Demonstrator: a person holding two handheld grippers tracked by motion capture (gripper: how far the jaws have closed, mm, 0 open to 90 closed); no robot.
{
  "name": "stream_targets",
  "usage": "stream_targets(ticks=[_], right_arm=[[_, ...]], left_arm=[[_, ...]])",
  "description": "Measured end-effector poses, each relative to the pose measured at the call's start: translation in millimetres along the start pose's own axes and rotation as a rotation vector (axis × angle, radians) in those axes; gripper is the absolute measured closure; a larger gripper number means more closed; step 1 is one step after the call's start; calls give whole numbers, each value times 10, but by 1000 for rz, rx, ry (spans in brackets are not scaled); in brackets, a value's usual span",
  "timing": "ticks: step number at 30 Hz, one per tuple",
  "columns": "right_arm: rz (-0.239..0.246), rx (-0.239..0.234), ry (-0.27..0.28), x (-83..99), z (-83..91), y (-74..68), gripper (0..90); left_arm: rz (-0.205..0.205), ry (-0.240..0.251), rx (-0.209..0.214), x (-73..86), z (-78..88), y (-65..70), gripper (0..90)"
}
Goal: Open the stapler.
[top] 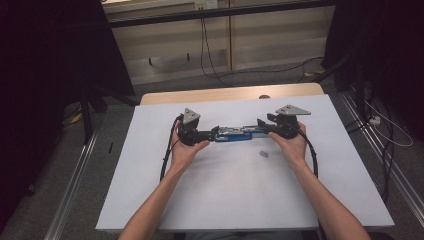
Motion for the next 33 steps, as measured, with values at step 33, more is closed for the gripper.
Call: stream_targets(ticks=[33], right_arm=[[34, -12, -27, 127, 430, -76, 141]], left_arm=[[5, 67, 11, 313, 711, -30, 42]])
Point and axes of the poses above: each handheld gripper's, and its own axes: z roughly backward along the jaws, x roughly out of its underside, y roughly to its right, the point moved 7 cm from there along -z, roughly forward along the jaws, and after that the axes turned 15 degrees about z, right-handed, at the moved point
